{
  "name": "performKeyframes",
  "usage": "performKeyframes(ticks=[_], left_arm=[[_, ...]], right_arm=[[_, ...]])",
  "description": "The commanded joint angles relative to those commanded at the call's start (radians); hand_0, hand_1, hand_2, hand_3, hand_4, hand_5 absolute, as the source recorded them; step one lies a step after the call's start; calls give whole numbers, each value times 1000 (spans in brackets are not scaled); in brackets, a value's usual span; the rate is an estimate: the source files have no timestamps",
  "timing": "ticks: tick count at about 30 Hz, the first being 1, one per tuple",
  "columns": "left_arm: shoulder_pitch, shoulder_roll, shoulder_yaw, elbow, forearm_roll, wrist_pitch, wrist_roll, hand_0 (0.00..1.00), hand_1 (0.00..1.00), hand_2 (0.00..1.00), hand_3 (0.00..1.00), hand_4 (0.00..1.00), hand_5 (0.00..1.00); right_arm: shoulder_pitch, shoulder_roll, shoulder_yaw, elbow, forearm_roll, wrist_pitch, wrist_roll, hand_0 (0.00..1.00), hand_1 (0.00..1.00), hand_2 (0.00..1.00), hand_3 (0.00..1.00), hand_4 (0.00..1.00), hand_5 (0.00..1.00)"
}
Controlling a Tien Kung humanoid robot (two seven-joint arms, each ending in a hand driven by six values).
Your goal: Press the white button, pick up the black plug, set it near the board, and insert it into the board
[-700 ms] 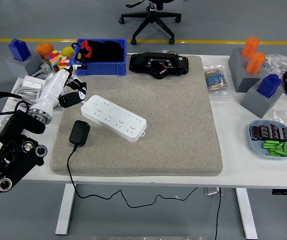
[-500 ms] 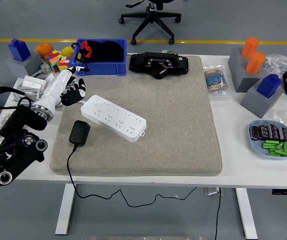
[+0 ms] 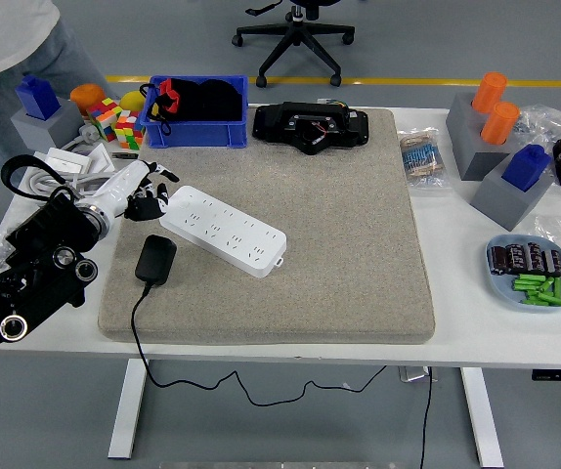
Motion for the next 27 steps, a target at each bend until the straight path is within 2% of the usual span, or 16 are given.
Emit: performKeyframes(ticks=[4,5,12,27], left_arm=[[-22,0,40,21,-10,-10,12,15,28,104,704,142,2],[-29,-1,54,27,-15,-12,14,16,27,102,705,105,2],[-58,-11,110,50,-28,-15,19,16,26,103,705,104,2],[-111,-37,193,118,-52,-20,30,13,27,101,705,107,2]], right_arm=[[-1,-1,-2,0,1,0,0,619,587,586,584,658,403],[-1,-1,-4,0,2,0,0,619,587,586,585,658,403],[0,-2,-5,1,3,0,0,620,587,585,584,658,403],[-2,-2,-2,1,3,0,1,619,586,586,584,658,403]])
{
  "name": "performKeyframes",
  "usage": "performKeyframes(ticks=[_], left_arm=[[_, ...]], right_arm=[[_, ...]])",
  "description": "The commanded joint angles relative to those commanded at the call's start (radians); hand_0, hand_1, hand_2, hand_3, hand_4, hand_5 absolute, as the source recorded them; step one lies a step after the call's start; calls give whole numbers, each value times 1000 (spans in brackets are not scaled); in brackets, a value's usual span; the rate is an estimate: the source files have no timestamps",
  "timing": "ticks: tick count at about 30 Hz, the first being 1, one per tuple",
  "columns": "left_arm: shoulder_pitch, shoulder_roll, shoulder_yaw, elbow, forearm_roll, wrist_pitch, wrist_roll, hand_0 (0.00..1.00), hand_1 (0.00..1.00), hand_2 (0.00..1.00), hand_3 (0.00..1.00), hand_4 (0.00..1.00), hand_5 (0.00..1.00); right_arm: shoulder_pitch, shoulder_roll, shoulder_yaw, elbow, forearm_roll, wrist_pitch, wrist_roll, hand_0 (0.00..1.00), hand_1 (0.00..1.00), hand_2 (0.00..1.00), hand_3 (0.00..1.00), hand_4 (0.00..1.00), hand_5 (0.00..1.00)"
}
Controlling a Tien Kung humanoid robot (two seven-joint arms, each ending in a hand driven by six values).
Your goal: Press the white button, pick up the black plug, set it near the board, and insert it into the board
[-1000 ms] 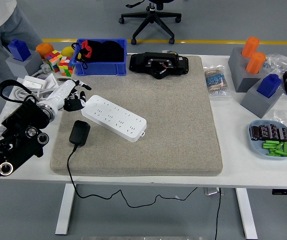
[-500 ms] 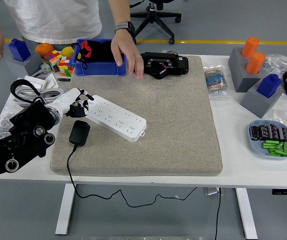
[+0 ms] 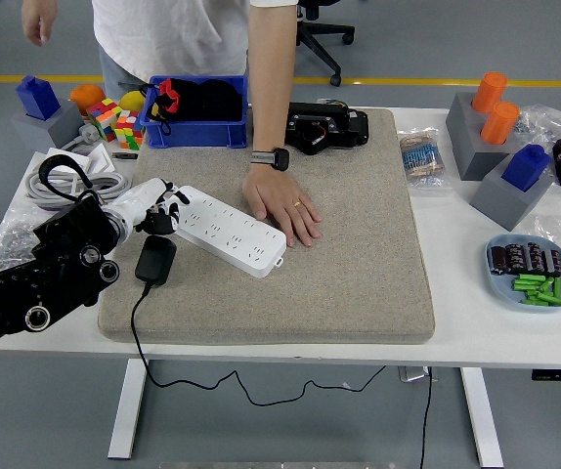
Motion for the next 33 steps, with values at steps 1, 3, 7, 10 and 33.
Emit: performKeyframes(ticks=[1,3,7,10,33], left_arm=[[-2,-1,4,6,-1,0,1,13,27,101,705,107,2],[-5,-3,6,14,0,0,2,13,27,100,704,106,2],[-7,-4,10,24,1,0,2,13,27,100,704,106,2],[-8,-6,14,31,1,1,3,13,25,101,703,99,2],[9,0,-60,-24,35,14,-12,12,26,100,700,69,2]], right_arm=[[0,0,0,0,0,0,0,619,586,586,584,658,403],[0,-1,0,0,0,0,0,619,586,586,584,658,403],[-1,-1,3,-1,-1,0,0,619,586,586,584,658,403],[-2,0,4,-1,-2,0,0,619,587,586,583,658,403],[-3,3,7,1,-3,-2,2,619,586,585,583,658,404]])
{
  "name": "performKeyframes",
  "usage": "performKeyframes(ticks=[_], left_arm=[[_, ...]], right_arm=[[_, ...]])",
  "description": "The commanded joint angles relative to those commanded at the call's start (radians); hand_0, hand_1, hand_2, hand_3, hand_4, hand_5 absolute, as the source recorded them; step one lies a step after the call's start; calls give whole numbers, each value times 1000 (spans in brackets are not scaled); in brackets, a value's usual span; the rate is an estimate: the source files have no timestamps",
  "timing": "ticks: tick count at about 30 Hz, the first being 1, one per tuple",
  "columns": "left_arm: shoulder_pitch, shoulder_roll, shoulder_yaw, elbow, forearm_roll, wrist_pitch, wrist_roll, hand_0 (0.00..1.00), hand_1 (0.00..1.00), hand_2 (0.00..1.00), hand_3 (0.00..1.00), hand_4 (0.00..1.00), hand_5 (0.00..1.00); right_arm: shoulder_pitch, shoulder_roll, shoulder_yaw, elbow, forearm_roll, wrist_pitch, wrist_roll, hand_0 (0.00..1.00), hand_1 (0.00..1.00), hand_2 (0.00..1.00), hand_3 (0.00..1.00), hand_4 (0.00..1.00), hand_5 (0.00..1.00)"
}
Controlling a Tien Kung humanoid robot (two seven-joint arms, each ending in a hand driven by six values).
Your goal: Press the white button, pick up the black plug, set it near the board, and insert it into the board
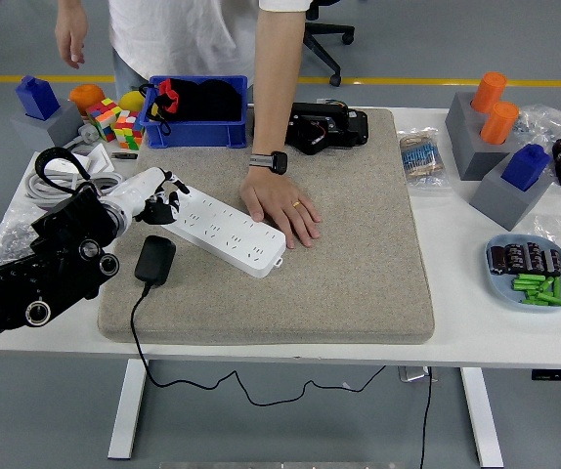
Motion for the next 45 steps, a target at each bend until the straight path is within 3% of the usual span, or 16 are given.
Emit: performKeyframes(ticks=[5,6,11,12,17,18,23,24,29,30,35,36,40,45], left_arm=[[29,4,-66,-55,43,10,-12,12,26,100,700,69,2],[41,6,-87,-72,63,25,-31,18,39,118,699,172,2],[106,13,-182,-148,134,91,-105,18,39,118,699,172,2],[120,15,-202,-166,143,99,-112,175,202,279,684,688,62],[193,23,-283,-246,183,120,-113,175,202,279,684,688,62],[211,24,-299,-264,194,123,-107,550,641,581,718,851,253],[294,32,-343,-348,249,157,-70,550,641,581,718,851,253],[305,33,-347,-358,255,163,-65,841,850,800,822,929,363],[404,32,-383,-422,306,182,1,841,850,800,822,929,363],[420,33,-385,-430,314,184,9,876,876,853,875,998,482],[498,31,-380,-458,337,188,44,876,876,853,875,998,482],[509,27,-380,-460,338,190,48,922,937,913,923,998,609],[565,3,-389,-482,363,211,83,922,937,913,923,998,609],[588,-9,-356,-508,377,230,156,928,936,911,915,998,597]], right_arm=[[0,1,-1,0,0,0,0,619,586,585,583,658,404],[0,1,-1,0,0,0,0,619,586,585,584,658,403],[-1,2,0,0,-1,-1,0,619,586,585,584,658,403],[-2,2,-1,0,-1,-1,0,619,586,585,584,658,403],[-1,1,-1,1,-2,-1,0,619,586,585,584,658,403],[-1,1,-1,1,-1,-1,1,619,586,585,584,658,403],[-1,2,0,3,-2,-1,1,619,586,585,584,658,403],[0,2,0,3,-2,-2,1,619,586,585,584,658,403],[-2,3,-2,3,-4,-2,1,619,586,585,584,658,403],[-2,3,-4,3,-4,-2,1,619,586,585,584,658,403],[-4,3,-10,4,-4,-2,2,619,586,585,584,658,403],[-4,3,-12,4,-4,-2,2,619,586,585,584,658,403],[-5,3,-17,6,-3,-2,3,619,586,585,584,658,403],[-6,2,-20,5,-2,-2,3,620,585,585,583,658,403]])
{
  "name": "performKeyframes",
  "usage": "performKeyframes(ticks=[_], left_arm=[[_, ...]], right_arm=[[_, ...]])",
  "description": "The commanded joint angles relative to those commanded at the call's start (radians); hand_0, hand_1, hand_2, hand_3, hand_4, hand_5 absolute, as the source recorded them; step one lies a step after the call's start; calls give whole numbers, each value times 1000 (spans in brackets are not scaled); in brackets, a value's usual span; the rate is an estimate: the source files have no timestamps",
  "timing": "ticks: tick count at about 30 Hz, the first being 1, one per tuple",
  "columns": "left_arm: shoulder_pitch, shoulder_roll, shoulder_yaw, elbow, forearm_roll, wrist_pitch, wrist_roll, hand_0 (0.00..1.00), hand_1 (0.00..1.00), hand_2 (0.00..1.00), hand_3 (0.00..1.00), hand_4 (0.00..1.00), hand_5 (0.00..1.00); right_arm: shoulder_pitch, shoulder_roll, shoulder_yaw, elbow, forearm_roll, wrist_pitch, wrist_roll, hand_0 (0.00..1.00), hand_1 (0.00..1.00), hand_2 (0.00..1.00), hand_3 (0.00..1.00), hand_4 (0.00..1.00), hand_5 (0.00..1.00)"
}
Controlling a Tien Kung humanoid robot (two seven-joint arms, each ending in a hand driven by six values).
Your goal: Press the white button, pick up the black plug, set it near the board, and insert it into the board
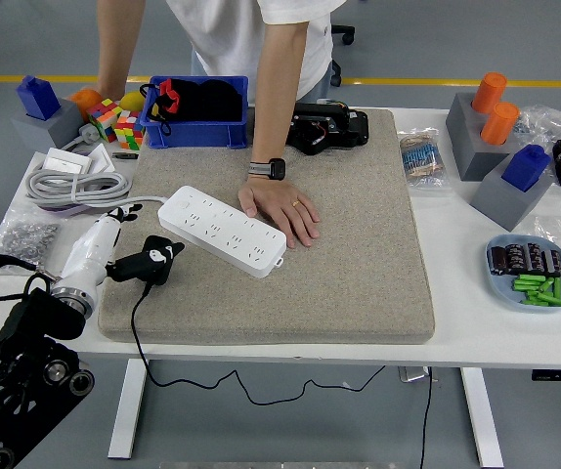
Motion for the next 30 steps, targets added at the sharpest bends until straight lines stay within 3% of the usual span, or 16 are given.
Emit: performKeyframes(ticks=[10,14,15,20,21,26,27,30], left_arm=[[-11,-26,32,30,59,4,71,907,925,914,921,998,579],[-17,-34,40,48,71,-3,72,907,925,914,921,998,579],[-19,-36,42,54,75,-3,72,901,910,906,922,998,494],[-31,-46,55,75,93,2,72,901,910,906,922,998,494],[-34,-47,57,78,98,1,72,897,898,898,919,998,444],[-50,-58,67,101,122,-7,72,897,898,898,919,998,444],[-52,-61,68,108,126,-6,72,886,894,895,913,998,387],[-57,-66,73,126,129,-2,72,886,894,895,913,998,387]], right_arm=[[0,1,-6,0,3,-1,1,619,585,585,584,658,403],[-3,1,-7,-1,3,-2,3,619,585,585,584,658,403],[-4,1,-7,-1,4,-3,4,619,585,584,583,658,403],[-5,2,-6,0,4,-4,6,619,585,584,583,658,403],[-4,2,-5,0,4,-4,6,619,583,584,583,657,403],[-4,4,0,0,4,-5,7,619,583,584,583,657,403],[-4,5,1,1,3,-5,7,620,583,583,584,657,403],[-6,6,4,0,3,-6,8,620,583,583,584,657,403]])
